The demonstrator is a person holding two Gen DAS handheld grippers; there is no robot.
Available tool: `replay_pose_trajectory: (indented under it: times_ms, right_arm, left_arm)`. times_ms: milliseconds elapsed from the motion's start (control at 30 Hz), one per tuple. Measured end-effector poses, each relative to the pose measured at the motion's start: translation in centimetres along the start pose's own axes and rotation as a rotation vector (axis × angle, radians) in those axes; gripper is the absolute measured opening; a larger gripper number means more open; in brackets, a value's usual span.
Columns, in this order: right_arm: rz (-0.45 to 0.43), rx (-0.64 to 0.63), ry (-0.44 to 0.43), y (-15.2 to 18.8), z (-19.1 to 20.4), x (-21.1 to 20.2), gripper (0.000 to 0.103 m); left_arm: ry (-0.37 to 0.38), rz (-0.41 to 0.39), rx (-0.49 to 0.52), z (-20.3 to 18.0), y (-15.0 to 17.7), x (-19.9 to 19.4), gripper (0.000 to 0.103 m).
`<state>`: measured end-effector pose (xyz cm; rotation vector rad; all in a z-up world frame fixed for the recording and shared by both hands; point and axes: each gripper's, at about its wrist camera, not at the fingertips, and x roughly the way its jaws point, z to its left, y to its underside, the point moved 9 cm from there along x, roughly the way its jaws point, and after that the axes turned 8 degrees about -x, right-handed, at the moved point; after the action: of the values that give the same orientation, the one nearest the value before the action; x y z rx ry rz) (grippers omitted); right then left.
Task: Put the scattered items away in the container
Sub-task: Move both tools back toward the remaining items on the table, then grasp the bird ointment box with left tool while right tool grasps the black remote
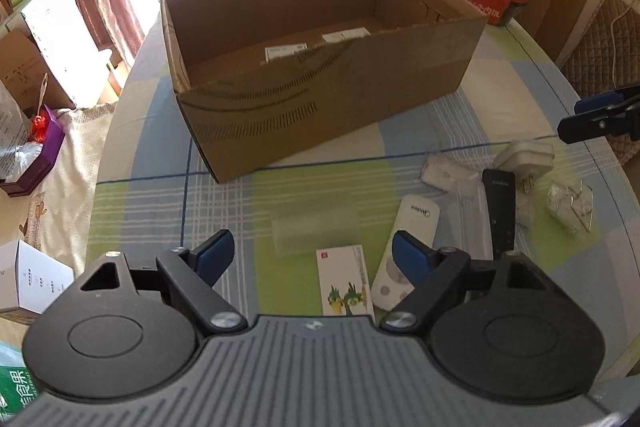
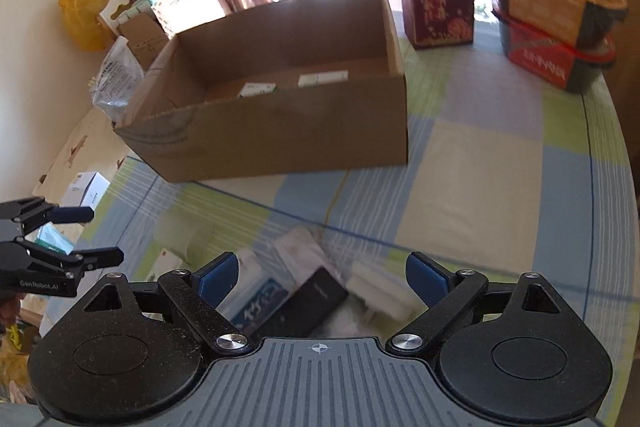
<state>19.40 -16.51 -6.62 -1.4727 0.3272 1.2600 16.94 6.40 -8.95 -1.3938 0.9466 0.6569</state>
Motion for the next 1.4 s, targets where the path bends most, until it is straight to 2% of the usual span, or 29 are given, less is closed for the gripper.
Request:
replay_pose_trajectory:
  times_ms: [267, 367, 433, 567, 633, 700, 867, 933, 1033, 1200, 1333, 1367, 1400]
  right_arm:
    - [0.009, 0.103, 0.025, 4.1, 1.3, 1.0, 0.096]
    - [0.031, 0.122, 0.03, 5.6, 2.2, 1.7, 0.096]
    - [0.04, 0.127, 0.031, 6.3, 2.7, 2.2, 0.096]
    - [0.05, 0.168, 0.037, 7.4, 3.1, 2.9, 0.096]
    - [0.051, 0.181, 0.04, 7.7, 3.2, 3.3, 0.096]
    - [0.051, 0.198, 0.053, 7.8, 3.2, 3.9, 0.095]
    - [0.049, 0.259, 0.06, 7.8, 3.2, 5.4, 0.095]
    - [0.049, 0.283, 0.055, 7.8, 3.3, 6.1, 0.071]
    - [0.064, 0.318, 0.053, 7.8, 3.3, 7.3, 0.071]
    - [0.047, 0.33, 0.101, 7.3, 2.6, 8.6, 0.071]
    - [0.044, 0.285, 0.134, 6.7, 2.7, 9.3, 0.07]
    - [0.047, 0.267, 0.147, 6.6, 2.9, 9.5, 0.069]
    - [0.05, 0.247, 0.16, 6.6, 3.0, 9.6, 0.058]
  left_arm:
    - [0.003, 0.097, 0.096, -1.2, 4.5, 3.3, 0.076]
    - [0.007, 0.123, 0.111, -1.3, 5.3, 4.4, 0.071]
    - [0.01, 0.132, 0.122, -1.4, 5.4, 5.0, 0.064]
    - [0.013, 0.137, 0.144, -1.4, 5.5, 6.0, 0.057]
    - [0.027, 0.141, 0.147, -1.4, 5.6, 6.4, 0.043]
    - [0.031, 0.146, 0.151, -1.2, 5.8, 6.7, 0.034]
    - [0.04, 0.141, 0.151, -0.5, 6.4, 6.3, 0.034]
    - [0.036, 0.142, 0.143, 0.0, 6.6, 6.1, 0.034]
    - [0.032, 0.141, 0.133, 0.4, 6.7, 5.9, 0.034]
    - [0.033, 0.135, 0.123, 0.4, 6.7, 5.9, 0.034]
    - [0.031, 0.13, 0.117, 0.3, 6.4, 6.0, 0.036]
    - [0.03, 0.128, 0.117, 0.2, 6.3, 6.1, 0.036]
    - [0.029, 0.128, 0.118, 0.2, 6.2, 6.1, 0.036]
